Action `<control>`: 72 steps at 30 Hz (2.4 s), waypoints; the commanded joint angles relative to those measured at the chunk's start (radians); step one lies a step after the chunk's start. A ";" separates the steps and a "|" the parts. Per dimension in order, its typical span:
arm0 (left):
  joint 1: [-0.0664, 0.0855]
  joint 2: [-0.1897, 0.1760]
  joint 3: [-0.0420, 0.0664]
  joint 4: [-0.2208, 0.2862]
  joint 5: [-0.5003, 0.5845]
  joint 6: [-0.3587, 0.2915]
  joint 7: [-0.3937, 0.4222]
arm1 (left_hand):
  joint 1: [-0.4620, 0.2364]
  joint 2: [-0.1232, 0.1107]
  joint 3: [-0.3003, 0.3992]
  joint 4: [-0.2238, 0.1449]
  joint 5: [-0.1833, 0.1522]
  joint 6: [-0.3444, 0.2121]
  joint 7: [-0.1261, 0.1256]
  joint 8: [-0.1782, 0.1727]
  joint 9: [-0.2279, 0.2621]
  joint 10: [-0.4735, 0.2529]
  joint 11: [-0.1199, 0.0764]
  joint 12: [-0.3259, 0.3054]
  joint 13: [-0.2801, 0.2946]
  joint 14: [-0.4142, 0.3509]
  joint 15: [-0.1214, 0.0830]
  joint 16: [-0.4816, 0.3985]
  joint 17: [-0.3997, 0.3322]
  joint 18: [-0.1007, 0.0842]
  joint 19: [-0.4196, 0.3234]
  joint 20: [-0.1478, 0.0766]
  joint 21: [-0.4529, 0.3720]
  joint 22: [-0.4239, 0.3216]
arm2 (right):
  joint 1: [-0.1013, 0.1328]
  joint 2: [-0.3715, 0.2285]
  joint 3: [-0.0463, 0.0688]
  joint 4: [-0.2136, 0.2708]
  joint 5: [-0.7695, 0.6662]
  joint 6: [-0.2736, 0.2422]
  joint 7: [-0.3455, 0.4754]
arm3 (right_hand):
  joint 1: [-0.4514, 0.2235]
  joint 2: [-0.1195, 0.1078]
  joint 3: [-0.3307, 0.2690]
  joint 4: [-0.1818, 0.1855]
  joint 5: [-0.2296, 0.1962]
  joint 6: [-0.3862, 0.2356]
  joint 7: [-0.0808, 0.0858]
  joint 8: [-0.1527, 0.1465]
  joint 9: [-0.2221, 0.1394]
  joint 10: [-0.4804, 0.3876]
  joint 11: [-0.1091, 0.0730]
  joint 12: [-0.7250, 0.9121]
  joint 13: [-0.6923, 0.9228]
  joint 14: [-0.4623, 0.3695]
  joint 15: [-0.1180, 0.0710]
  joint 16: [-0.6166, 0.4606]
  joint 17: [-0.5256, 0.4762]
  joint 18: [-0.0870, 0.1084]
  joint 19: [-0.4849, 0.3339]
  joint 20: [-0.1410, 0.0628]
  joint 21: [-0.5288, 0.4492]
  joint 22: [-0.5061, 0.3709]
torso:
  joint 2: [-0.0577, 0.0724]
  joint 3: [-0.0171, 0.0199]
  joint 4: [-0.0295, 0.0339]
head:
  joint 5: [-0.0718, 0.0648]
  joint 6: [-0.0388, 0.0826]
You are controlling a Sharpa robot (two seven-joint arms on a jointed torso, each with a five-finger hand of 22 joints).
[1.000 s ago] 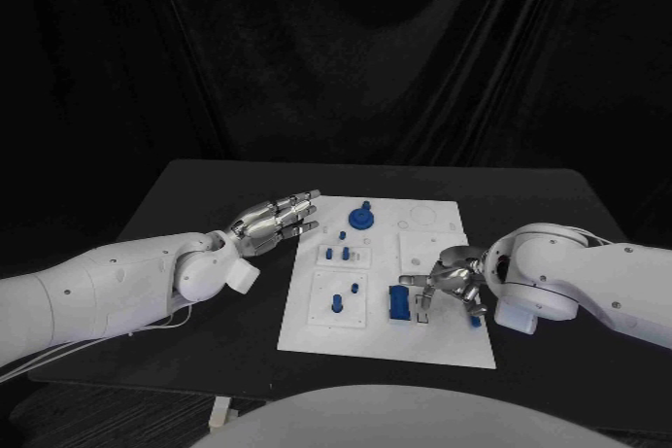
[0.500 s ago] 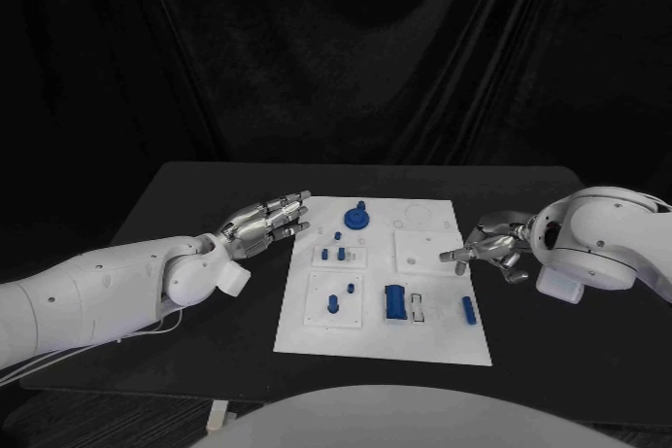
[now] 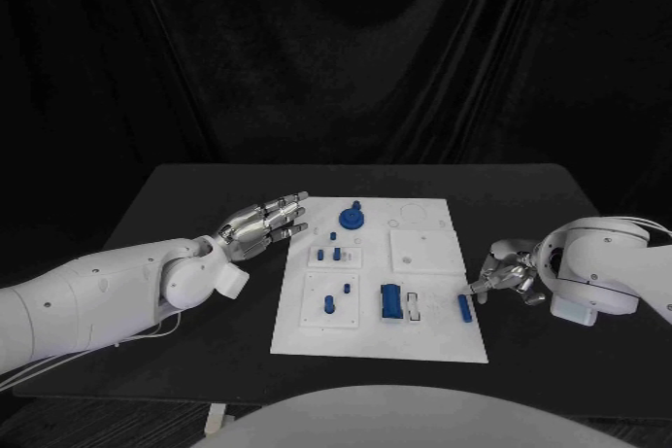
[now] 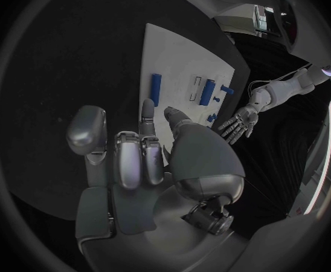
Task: Assemble the parts on the task board
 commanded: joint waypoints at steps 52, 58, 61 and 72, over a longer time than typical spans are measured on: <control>-0.018 -0.001 0.001 -0.005 0.003 0.025 0.010 | 0.001 0.004 0.002 -0.007 0.008 -0.004 0.007 0.005 0.000 0.001 0.012 -0.003 -0.001 0.003 0.008 -0.004 -0.002 0.009 -0.003 0.006 0.002 -0.001 | -0.086 0.072 0.001 -0.007 -0.030 -0.106 -0.006 | 0.145 0.000 0.305 -0.253 0.309 -0.054 0.052 -0.111 -0.085 0.105 0.036 0.003 0.263 0.055 0.025 -0.035 -0.041 0.020 -0.016 0.017 -0.075 0.112 | 0.000 0.0002 -0.0001 | 0.010 0.000; -0.018 -0.002 0.001 -0.006 0.003 0.024 0.010 | 0.001 0.004 0.002 -0.008 0.008 -0.004 0.007 0.005 0.000 0.001 0.012 -0.003 -0.001 0.003 0.009 -0.004 -0.002 0.009 -0.003 0.006 0.002 -0.002 | -0.073 0.052 0.001 0.030 0.159 -0.163 0.019 | 0.118 -0.002 0.333 -0.260 0.335 -0.052 0.053 -0.111 -0.091 0.105 0.036 0.003 0.263 0.055 0.024 -0.036 -0.044 0.019 -0.014 0.017 -0.065 0.114 | 0.000 0.0001 -0.0002 | 0.005 0.000; -0.018 0.000 0.001 -0.008 0.003 0.024 0.011 | 0.001 0.004 0.002 -0.008 0.008 -0.004 0.007 0.005 0.000 0.001 0.012 -0.003 -0.001 0.003 0.009 -0.004 -0.002 0.009 -0.003 0.006 0.002 -0.002 | -0.056 0.055 0.001 0.041 0.255 -0.177 0.023 | 0.100 -0.002 0.335 -0.256 0.323 -0.053 0.052 -0.112 -0.093 0.105 0.036 0.003 0.263 0.056 0.024 -0.034 -0.042 0.017 -0.011 0.017 -0.052 0.117 | 0.000 0.0002 -0.0001 | 0.001 0.000; -0.019 0.003 0.001 -0.005 0.003 0.025 0.009 | 0.001 0.004 0.003 -0.008 0.008 -0.005 0.007 0.005 0.000 0.001 0.013 -0.003 -0.001 0.003 0.009 -0.004 -0.002 0.009 -0.003 0.006 0.002 -0.002 | -0.021 0.120 0.001 0.025 0.361 -0.159 0.017 | 0.069 0.003 0.334 -0.244 0.291 -0.063 0.053 -0.115 -0.097 0.105 0.037 0.003 0.263 0.056 0.026 -0.033 -0.044 0.014 -0.008 0.019 -0.035 0.120 | 0.000 0.0000 -0.0004 | 0.002 0.000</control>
